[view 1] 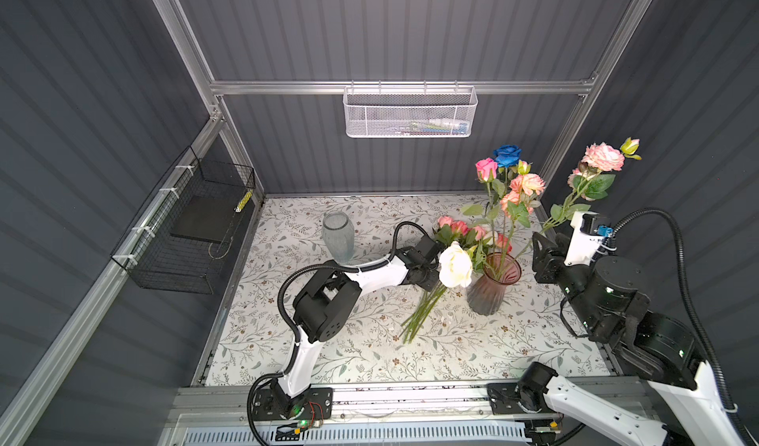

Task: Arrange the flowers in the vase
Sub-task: 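Reach the left gripper down to the loose rose bunch and grasp a pink rose stem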

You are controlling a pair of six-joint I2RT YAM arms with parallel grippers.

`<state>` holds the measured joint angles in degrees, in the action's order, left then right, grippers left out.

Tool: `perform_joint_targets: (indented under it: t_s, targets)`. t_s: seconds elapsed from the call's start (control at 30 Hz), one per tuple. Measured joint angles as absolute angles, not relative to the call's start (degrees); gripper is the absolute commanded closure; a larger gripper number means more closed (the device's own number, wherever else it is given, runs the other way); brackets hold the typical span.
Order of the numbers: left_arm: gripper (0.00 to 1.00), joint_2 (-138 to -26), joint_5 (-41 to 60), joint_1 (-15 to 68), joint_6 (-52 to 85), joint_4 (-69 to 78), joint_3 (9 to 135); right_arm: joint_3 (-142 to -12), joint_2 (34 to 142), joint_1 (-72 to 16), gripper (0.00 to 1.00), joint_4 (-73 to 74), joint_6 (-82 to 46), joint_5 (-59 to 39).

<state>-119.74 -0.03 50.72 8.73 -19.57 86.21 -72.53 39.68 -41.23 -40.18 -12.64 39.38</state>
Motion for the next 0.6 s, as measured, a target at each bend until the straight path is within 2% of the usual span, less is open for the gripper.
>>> perform_joint_targets:
  t_s: [0.37,0.4,0.43,0.53,0.6]
  targets:
    - [1.0,-108.77,-2.83,50.72,10.52,-19.99,84.75,-72.53,39.4,-41.23,0.49,-40.34,-13.28,38.94]
    - [0.95,-108.05,-3.03,50.72,10.5,-19.62,84.75,-72.53,39.4,-41.23,0.48,-40.34,-13.34,38.92]
    - [0.82,-107.85,-3.01,50.7,10.48,-19.25,84.79,-72.53,39.4,-41.23,0.47,-40.36,-13.47,38.87]
    - [0.65,-110.39,-2.72,50.72,9.63,-19.57,86.67,-72.53,39.4,-41.23,0.45,-40.32,-13.63,38.81]
    - [0.63,-114.21,-2.55,50.72,8.69,-19.81,88.97,-72.42,39.4,-41.23,0.45,-40.32,-13.72,38.81]
